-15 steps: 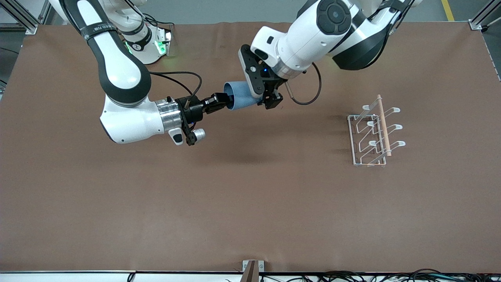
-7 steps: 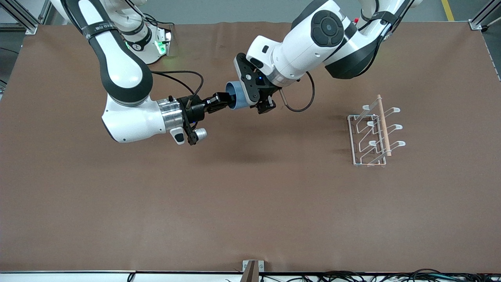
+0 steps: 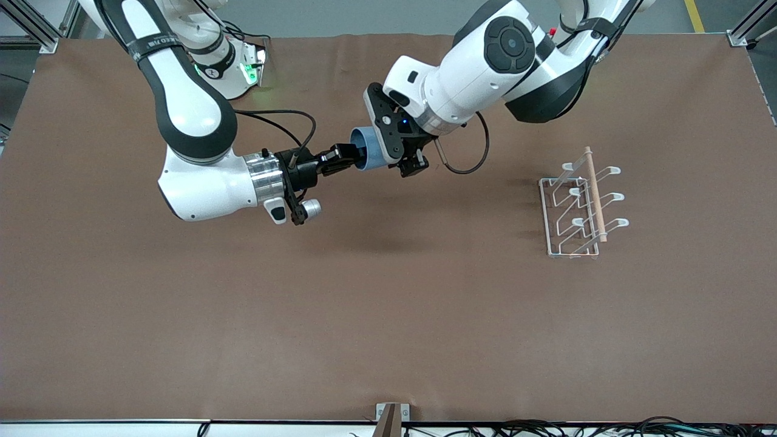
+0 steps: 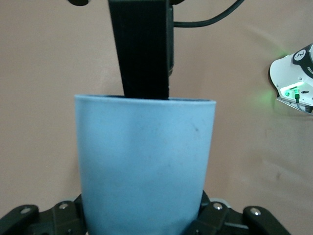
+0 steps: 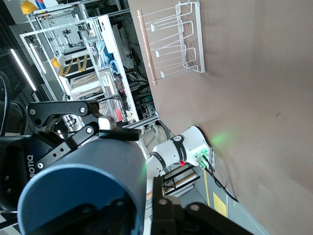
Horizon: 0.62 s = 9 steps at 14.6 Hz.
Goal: Hang cup on cup holder
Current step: 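Grasp the blue cup with the left gripper from the right gripper, then carry the cup with the left gripper while the right gripper withdraws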
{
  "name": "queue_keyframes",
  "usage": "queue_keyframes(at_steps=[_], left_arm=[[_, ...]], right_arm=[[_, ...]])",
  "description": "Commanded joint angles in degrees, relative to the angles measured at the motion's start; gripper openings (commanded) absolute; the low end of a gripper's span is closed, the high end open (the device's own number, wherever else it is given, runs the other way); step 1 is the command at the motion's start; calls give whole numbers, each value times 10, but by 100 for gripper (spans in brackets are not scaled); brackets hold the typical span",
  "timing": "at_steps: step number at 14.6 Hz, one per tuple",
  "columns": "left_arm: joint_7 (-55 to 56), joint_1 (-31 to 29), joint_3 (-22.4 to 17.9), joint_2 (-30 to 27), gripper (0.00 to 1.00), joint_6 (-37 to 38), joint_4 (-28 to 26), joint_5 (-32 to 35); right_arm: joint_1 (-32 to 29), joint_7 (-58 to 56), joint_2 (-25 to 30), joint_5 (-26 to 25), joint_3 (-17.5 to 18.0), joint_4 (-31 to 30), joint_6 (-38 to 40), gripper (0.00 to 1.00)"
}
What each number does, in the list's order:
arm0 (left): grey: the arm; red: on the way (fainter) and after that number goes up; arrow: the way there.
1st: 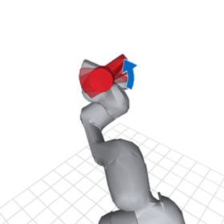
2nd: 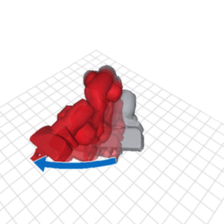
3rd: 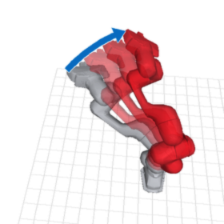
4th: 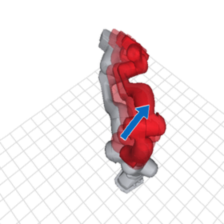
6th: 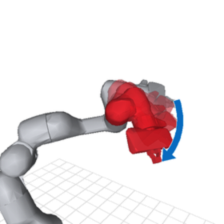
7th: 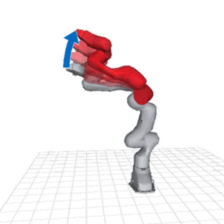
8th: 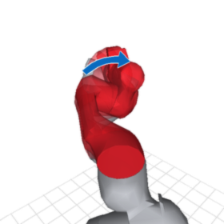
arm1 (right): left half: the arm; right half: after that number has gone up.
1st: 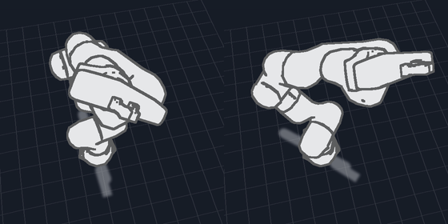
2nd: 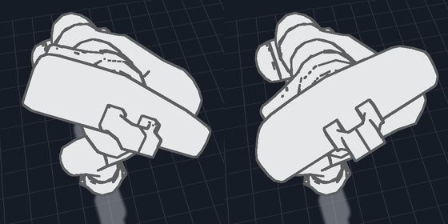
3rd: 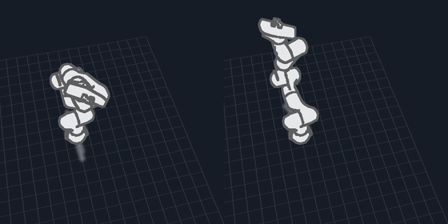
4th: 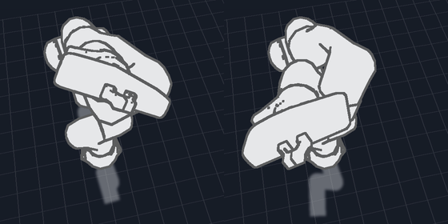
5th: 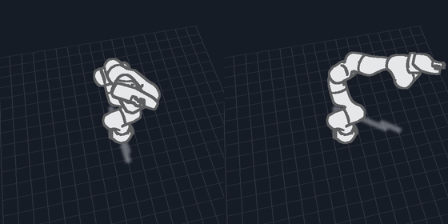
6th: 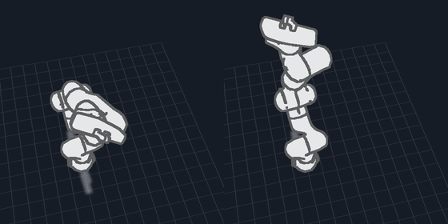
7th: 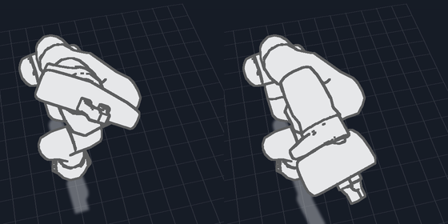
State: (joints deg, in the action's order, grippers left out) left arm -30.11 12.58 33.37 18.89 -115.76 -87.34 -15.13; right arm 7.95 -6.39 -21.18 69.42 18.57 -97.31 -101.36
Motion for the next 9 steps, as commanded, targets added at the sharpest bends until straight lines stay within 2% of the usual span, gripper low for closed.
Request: queue_keyframes(at_steps=[1,3,5,6,9], left_arm=[[1,-7,0,-4,30,3,7,0],[2,-21,-1,-11,24,27,5,5],[6,-38,-1,-22,11,83,5,50],[16,-54,-1,-31,0,124,4,75],[45,-96,-1,-60,0,240,3,97]], right_arm=[[-19,10,15,-5,0,-9,22,100],[-38,14,26,-49,-6,-8,50,100],[-54,42,53,-136,-26,-8,63,100],[-54,80,71,-197,-48,-7,62,100],[-54,127,89,-348,-98,-5,72,100]])
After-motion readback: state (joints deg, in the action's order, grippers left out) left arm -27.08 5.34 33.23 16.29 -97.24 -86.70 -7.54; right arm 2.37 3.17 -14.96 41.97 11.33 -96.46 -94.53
